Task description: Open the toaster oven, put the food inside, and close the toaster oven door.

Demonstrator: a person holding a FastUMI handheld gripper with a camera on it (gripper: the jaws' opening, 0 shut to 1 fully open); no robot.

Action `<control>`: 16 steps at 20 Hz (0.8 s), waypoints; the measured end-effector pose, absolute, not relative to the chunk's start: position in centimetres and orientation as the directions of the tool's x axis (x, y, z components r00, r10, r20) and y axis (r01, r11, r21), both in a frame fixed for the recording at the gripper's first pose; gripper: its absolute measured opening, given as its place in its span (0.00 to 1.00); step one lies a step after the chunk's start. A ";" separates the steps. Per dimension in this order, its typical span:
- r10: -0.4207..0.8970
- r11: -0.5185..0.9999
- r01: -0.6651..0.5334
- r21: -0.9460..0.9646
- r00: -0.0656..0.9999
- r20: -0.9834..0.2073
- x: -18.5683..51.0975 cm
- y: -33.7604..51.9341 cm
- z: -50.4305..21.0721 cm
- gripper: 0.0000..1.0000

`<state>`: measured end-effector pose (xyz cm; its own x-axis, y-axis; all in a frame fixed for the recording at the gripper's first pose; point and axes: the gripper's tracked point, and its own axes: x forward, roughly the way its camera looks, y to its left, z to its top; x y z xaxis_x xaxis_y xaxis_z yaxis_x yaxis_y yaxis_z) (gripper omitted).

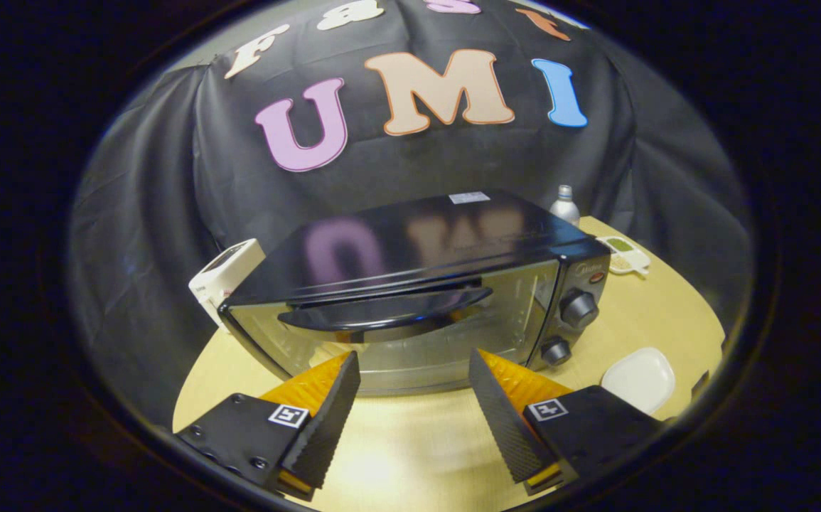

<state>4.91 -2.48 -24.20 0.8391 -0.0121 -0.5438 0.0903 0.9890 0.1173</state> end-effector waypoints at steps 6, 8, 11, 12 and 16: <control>0.032 0.999 -0.037 -0.002 0.874 -0.485 4.7 -2.2 -19.2 0.96; 0.058 0.998 -0.057 0.015 0.896 -0.441 5.0 -1.7 -16.4 0.96; 0.091 0.996 -0.084 0.034 0.933 -0.349 5.9 -1.4 -10.7 0.96; 0.099 0.995 -0.092 0.037 0.945 -0.312 6.2 -1.5 -8.4 0.96; 0.133 0.991 -0.128 0.037 0.970 -0.205 6.9 -2.6 0.3 0.95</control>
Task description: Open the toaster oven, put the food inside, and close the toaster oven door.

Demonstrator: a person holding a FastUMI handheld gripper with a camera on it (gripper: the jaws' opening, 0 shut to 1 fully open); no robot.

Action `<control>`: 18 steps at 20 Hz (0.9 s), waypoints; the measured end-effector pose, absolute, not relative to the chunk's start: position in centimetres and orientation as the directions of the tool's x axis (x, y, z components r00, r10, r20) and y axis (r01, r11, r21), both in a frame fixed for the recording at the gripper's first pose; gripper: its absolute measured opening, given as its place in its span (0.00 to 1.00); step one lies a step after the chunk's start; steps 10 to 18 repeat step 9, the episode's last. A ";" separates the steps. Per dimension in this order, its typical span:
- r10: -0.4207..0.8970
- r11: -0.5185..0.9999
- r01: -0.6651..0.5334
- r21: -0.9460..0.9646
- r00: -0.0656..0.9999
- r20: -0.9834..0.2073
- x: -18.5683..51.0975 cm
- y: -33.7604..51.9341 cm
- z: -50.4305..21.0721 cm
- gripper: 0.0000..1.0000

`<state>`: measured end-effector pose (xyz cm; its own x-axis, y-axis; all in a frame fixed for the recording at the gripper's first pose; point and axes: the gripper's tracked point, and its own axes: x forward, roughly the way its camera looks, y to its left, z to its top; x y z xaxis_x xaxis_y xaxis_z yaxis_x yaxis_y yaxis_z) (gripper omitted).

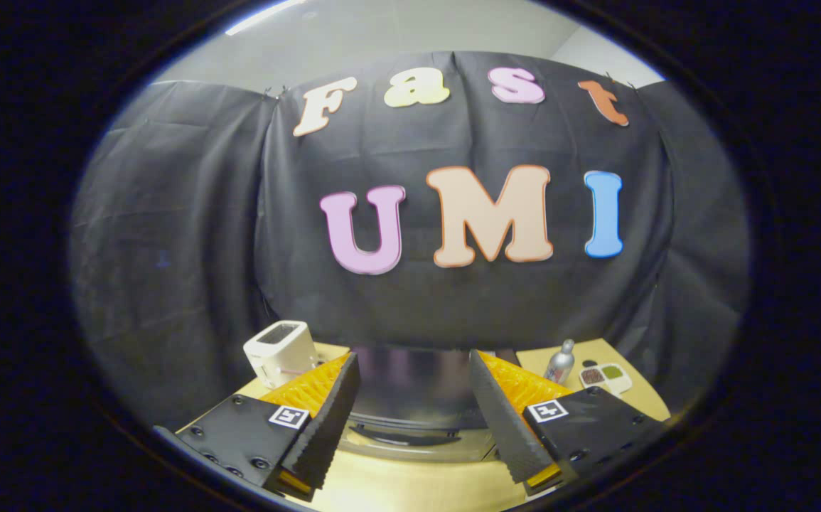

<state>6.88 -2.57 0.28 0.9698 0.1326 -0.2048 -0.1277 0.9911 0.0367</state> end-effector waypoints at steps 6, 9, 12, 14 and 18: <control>0.164 0.986 -0.166 -0.009 0.982 -0.095 6.3 -6.2 9.4 0.95; 0.172 0.985 -0.172 0.013 0.981 -0.090 5.4 -8.5 11.0 0.95; 0.172 0.985 -0.172 0.013 0.981 -0.090 5.4 -8.5 11.0 0.95; 0.172 0.985 -0.172 0.013 0.981 -0.090 5.4 -8.5 11.0 0.95; 0.172 0.985 -0.172 0.013 0.981 -0.090 5.4 -8.5 11.0 0.95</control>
